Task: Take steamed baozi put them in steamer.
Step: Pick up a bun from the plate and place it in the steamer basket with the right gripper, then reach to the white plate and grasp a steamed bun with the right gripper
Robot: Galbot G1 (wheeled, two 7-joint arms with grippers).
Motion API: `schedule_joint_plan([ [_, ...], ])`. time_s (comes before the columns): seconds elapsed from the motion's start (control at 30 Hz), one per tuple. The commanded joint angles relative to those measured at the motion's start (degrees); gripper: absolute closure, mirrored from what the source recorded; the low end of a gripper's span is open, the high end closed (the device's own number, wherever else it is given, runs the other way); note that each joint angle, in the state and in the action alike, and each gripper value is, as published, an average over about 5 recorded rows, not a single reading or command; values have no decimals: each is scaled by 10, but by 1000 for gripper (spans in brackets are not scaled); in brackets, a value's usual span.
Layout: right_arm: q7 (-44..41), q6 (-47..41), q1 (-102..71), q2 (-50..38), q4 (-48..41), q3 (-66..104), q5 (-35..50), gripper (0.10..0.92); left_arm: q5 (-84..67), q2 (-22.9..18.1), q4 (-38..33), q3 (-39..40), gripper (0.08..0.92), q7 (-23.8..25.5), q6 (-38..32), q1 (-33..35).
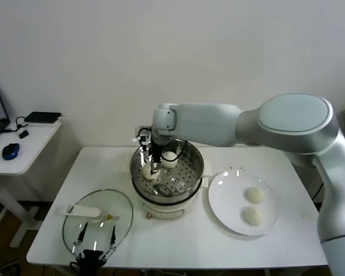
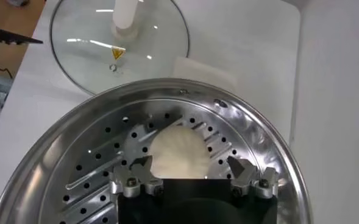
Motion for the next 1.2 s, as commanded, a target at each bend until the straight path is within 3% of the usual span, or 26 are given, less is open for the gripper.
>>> schedule_joint_plan([
  [0.03, -23, 4, 101, -92, 109, -29, 36, 203, 1, -7, -3, 1, 177, 0, 0, 1],
  [0.43, -173, 150, 296, -324, 237, -218, -66, 203, 13, -9, 1, 6, 177, -2, -2, 3],
  [0.83, -96, 127, 194, -502, 336, -260, -231, 203, 28, -20, 6, 11, 177, -4, -5, 6],
  [1.2, -49, 105, -17, -529, 294, -109, -308, 203, 33, -23, 14, 8, 177, -5, -8, 4],
])
